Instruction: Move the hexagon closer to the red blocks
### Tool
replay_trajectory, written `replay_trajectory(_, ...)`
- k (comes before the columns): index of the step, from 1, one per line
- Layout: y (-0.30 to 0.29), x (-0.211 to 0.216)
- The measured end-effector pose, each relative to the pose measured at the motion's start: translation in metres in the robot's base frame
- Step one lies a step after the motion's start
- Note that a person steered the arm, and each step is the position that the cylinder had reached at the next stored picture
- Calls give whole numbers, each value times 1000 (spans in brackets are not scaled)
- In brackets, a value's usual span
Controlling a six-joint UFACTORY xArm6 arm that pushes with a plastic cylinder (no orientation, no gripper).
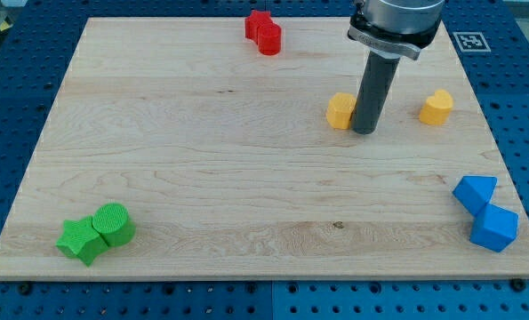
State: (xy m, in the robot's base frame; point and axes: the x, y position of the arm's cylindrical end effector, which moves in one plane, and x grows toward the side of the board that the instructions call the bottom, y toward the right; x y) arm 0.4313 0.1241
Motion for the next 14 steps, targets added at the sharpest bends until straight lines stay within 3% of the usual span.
replay_trajectory(6,-18,5)
replay_trajectory(14,-41,-172)
